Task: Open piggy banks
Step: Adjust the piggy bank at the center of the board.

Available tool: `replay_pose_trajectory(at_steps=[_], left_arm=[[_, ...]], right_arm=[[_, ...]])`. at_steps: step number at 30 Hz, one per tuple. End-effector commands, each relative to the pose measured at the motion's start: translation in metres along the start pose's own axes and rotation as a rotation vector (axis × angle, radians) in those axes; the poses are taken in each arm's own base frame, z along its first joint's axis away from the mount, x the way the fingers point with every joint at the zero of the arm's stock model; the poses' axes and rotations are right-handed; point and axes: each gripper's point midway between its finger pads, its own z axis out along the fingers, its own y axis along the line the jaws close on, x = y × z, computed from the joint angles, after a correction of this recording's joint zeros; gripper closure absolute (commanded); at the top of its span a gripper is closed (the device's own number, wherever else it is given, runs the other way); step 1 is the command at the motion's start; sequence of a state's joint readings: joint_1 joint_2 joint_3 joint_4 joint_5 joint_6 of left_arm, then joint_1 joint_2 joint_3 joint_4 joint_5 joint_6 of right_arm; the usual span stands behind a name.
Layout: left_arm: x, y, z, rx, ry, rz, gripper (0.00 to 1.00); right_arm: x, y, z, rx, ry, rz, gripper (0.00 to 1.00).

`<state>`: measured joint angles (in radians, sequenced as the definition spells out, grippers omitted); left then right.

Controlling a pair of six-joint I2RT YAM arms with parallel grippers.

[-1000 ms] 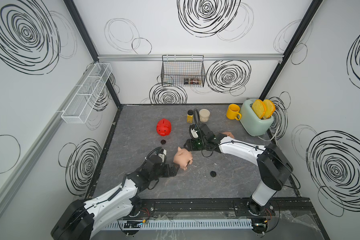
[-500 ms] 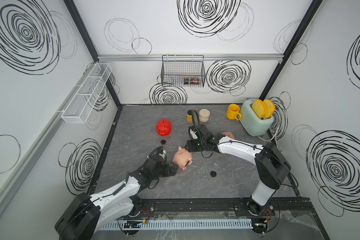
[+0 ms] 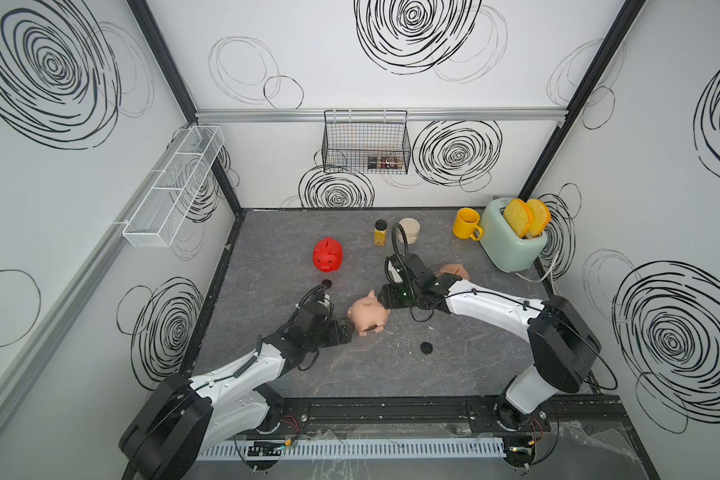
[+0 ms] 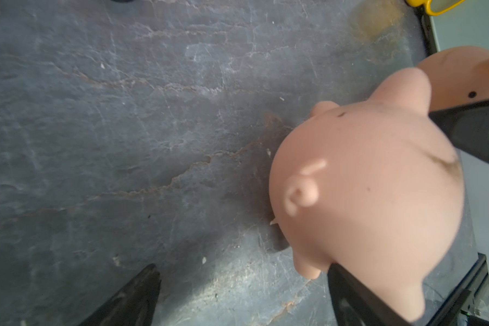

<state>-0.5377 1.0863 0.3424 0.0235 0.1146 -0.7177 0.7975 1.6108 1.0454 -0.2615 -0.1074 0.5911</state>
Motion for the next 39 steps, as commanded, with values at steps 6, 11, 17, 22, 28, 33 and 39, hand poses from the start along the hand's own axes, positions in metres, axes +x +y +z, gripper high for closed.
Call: replay_pose_trajectory(at_steps=[6, 11, 17, 22, 28, 33, 39], left_arm=[[-0.038, -0.024, -0.002, 0.07, -0.075, 0.023, 0.04], [-0.045, -0.024, 0.0, 0.068, -0.077, 0.016, 0.04], [-0.055, -0.018, -0.006, 0.055, -0.107, -0.003, 0.04], [-0.063, -0.017, -0.026, 0.062, -0.169, -0.012, 0.04], [-0.068, -0.033, -0.048, 0.149, -0.243, 0.013, 0.04], [-0.063, -0.052, -0.049, 0.214, -0.228, 0.049, 0.04], [-0.057, -0.064, -0.039, 0.246, -0.195, 0.054, 0.04]], right_arm=[[0.046, 0.015, -0.008, -0.014, 0.089, -0.025, 0.5], [0.057, 0.022, -0.014, -0.022, 0.09, -0.04, 0.51], [0.054, 0.03, -0.031, -0.078, 0.05, -0.046, 0.52], [0.034, 0.027, -0.06, -0.123, -0.101, -0.037, 0.52], [0.006, -0.02, -0.079, -0.061, -0.277, 0.056, 0.52], [-0.005, -0.051, -0.075, -0.002, -0.277, 0.124, 0.52], [-0.006, -0.055, -0.049, 0.014, -0.179, 0.146, 0.52]])
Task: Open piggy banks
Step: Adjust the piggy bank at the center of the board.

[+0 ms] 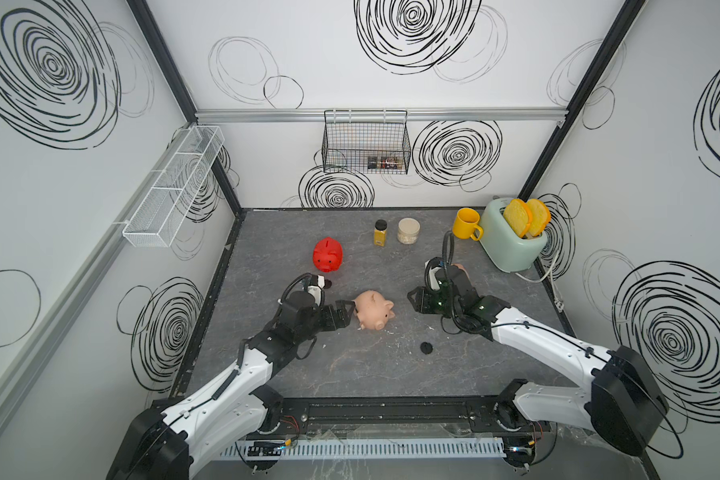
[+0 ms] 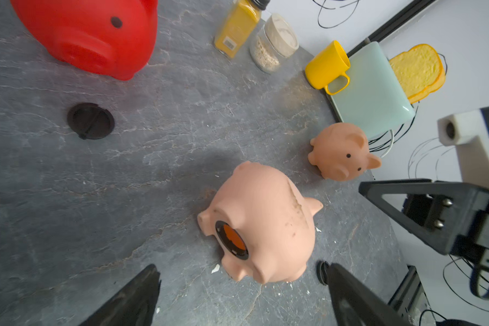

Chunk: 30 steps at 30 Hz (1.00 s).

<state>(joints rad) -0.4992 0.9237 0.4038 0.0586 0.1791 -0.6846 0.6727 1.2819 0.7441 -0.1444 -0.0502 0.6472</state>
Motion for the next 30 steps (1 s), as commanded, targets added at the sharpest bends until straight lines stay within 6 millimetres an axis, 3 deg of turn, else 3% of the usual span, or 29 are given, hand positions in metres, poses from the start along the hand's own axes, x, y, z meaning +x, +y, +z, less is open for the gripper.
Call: replay_pose_trajectory(at_steps=[1, 12, 20, 30], left_arm=[[-0.004, -0.014, 0.006, 0.057, -0.014, 0.0, 0.04], [0.001, -0.02, 0.016, 0.079, 0.004, -0.018, 0.04], [0.008, -0.011, 0.029, 0.043, 0.04, -0.038, 0.04], [0.008, -0.019, 0.039, 0.092, 0.052, -0.035, 0.04]], right_arm=[[-0.004, 0.006, 0.013, -0.001, 0.045, 0.01, 0.52], [0.013, 0.004, 0.066, 0.028, 0.196, 0.005, 0.54], [0.026, 0.007, 0.067, -0.006, 0.231, 0.003, 0.55], [0.034, 0.013, 0.067, -0.037, 0.252, -0.006, 0.56]])
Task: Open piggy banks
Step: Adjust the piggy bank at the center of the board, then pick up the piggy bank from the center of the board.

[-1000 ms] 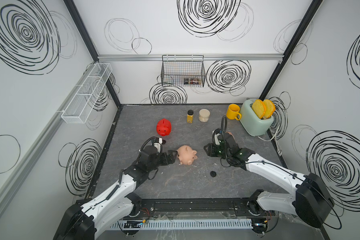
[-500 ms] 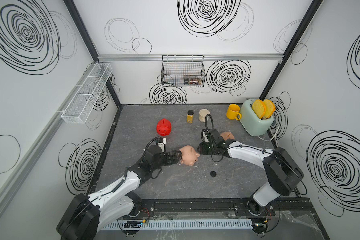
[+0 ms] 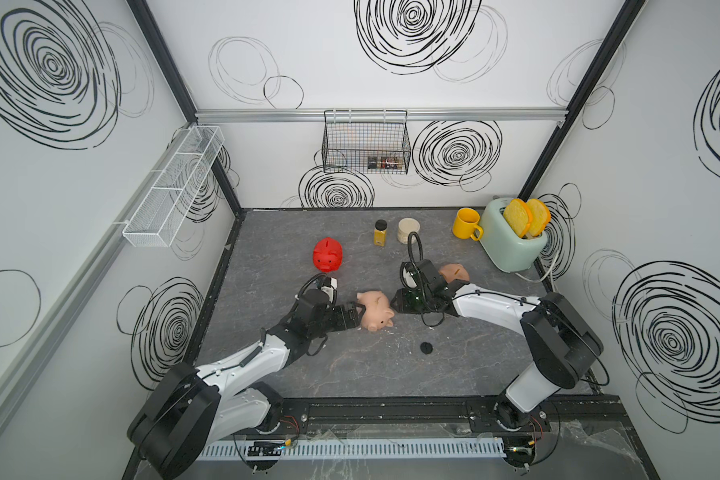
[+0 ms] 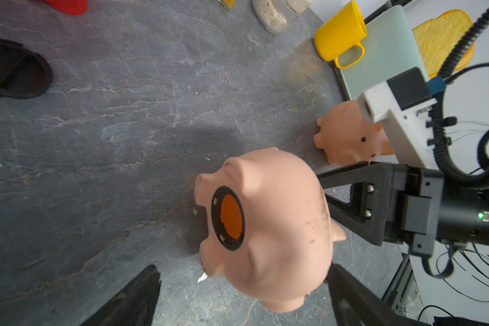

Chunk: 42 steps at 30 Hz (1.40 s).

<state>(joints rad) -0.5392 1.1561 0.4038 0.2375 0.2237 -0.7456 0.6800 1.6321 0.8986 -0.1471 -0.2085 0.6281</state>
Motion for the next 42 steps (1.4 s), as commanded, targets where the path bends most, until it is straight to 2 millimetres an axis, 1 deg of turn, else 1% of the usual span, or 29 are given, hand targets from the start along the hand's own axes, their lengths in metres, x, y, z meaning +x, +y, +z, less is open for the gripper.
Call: replay_pose_trajectory(at_steps=[1, 6, 12, 23, 42], left_arm=[[-0.014, -0.021, 0.001, 0.072, -0.038, 0.026, 0.04], [-0.018, -0.022, 0.007, 0.06, -0.03, 0.063, 0.04], [-0.016, -0.017, 0.012, 0.044, -0.02, 0.064, 0.04], [-0.019, -0.021, 0.022, 0.054, 0.002, 0.087, 0.04], [-0.002, -0.022, 0.039, 0.062, 0.062, 0.062, 0.04]], right_arm=[[0.001, 0.005, -0.001, -0.021, -0.002, -0.009, 0.56], [-0.002, 0.007, 0.003, -0.021, 0.001, -0.012, 0.56], [-0.005, 0.01, 0.007, -0.031, 0.007, -0.013, 0.56], [-0.008, 0.012, 0.008, -0.026, 0.007, -0.019, 0.57], [-0.003, 0.017, 0.01, -0.032, 0.013, -0.027, 0.57]])
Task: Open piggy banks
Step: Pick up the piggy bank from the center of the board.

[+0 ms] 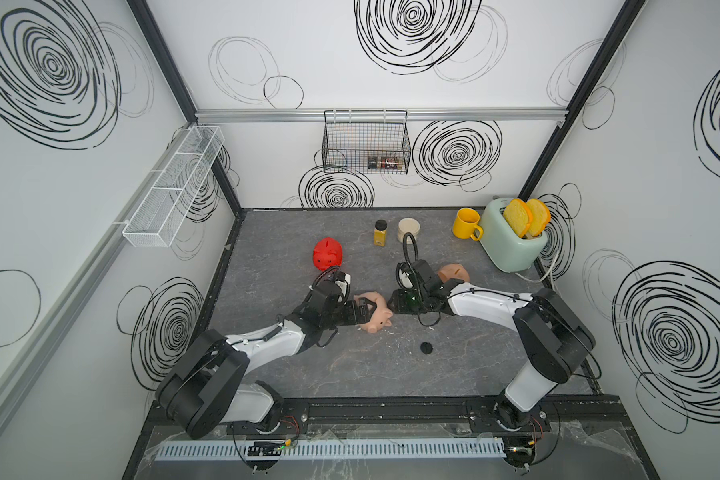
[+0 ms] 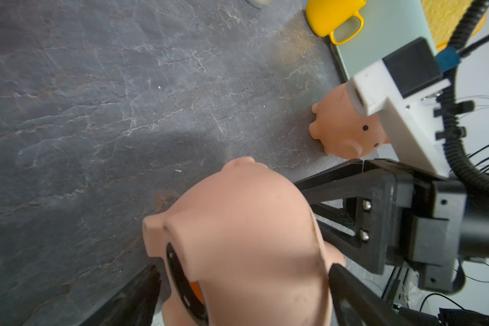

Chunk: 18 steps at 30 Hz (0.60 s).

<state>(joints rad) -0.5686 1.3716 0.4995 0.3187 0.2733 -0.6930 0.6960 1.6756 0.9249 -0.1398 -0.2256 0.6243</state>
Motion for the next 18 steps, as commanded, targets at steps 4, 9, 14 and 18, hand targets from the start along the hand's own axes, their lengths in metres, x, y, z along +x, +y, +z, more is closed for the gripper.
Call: replay_pose_trajectory(at_steps=[4, 9, 14, 18], left_arm=[[-0.004, -0.01, 0.007, 0.038, -0.004, -0.006, 0.04], [0.001, -0.006, 0.009, 0.032, 0.002, -0.026, 0.04], [0.004, -0.004, 0.01, 0.05, 0.006, -0.047, 0.04], [0.006, -0.001, 0.01, 0.058, 0.01, -0.063, 0.04]], right_arm=[[-0.006, 0.012, 0.0, -0.023, -0.012, -0.015, 0.57], [-0.005, 0.012, 0.0, -0.023, -0.012, -0.016, 0.57], [-0.006, 0.012, -0.001, -0.022, -0.015, -0.016, 0.57], [-0.006, 0.012, -0.001, -0.022, -0.017, -0.016, 0.57]])
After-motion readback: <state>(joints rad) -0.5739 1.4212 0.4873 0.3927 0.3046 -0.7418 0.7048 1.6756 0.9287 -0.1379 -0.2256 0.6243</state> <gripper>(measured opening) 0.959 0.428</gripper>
